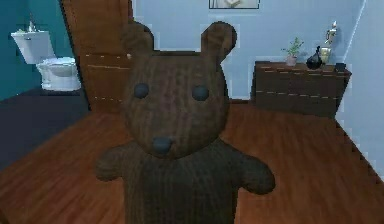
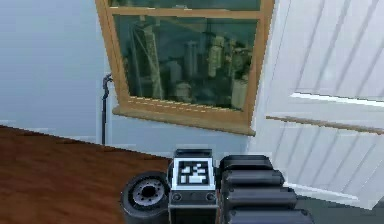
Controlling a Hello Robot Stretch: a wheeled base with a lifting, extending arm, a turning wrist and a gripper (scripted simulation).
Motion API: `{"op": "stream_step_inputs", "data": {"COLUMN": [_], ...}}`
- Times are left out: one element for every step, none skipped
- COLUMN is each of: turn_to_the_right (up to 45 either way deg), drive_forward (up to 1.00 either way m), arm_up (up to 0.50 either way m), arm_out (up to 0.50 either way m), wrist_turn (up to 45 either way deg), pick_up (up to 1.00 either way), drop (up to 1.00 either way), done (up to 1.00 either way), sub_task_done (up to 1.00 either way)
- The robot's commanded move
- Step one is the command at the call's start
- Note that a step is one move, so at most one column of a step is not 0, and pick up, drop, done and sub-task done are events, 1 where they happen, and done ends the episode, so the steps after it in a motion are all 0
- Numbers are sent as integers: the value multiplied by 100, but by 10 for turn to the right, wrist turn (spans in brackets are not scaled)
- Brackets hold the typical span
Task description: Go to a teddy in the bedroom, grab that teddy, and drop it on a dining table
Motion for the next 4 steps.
{"op": "stream_step_inputs", "data": {"turn_to_the_right": [360, 0, -450, -150], "drive_forward": [0, 5, 0, 0], "arm_up": [0, 0, 0, 0], "arm_out": [0, 0, 0, 0], "wrist_turn": [0, 0, 0, 0], "pick_up": [0, 0, 0, 0], "drop": [0, 0, 0, 0], "done": [0, 0, 0, 0], "sub_task_done": [0, 0, 0, 0]}}
